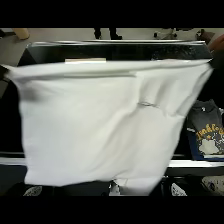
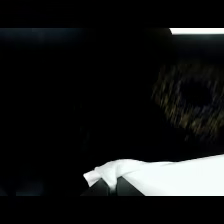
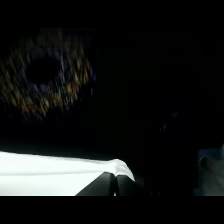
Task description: Fold the shirts.
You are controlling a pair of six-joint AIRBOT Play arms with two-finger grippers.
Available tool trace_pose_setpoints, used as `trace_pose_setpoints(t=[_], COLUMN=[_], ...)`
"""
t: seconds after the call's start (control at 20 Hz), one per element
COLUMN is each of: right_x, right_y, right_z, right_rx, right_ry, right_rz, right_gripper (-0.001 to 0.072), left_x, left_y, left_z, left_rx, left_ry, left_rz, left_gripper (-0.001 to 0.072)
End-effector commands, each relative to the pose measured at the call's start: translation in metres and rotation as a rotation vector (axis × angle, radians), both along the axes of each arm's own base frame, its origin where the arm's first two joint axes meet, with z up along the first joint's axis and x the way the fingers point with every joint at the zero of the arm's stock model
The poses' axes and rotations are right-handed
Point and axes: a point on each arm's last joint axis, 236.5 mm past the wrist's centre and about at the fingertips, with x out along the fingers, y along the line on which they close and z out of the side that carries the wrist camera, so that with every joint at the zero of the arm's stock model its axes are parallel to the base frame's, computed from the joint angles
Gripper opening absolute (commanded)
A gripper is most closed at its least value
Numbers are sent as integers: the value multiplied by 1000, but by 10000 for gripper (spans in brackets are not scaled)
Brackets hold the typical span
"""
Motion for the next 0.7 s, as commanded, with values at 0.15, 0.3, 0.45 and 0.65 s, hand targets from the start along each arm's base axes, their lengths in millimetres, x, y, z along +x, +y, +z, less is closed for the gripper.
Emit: trace_pose_setpoints(t=[0.15,0.3,0.45,0.65], right_x=[109,151,178,119], right_y=[50,61,59,47], right_z=[-216,-248,-241,-237], right_rx=[72,145,171,12], right_ry=[360,285,177,363], right_rz=[-32,-96,-131,9], right_gripper=[17,17,18,17], left_x=[91,126,158,129], left_y=[14,11,3,2], left_z=[-183,-219,-223,-208], left_rx=[-47,-96,-174,-144], left_ry=[265,280,216,305], left_rz=[35,45,65,-2], left_gripper=[25,26,26,26])
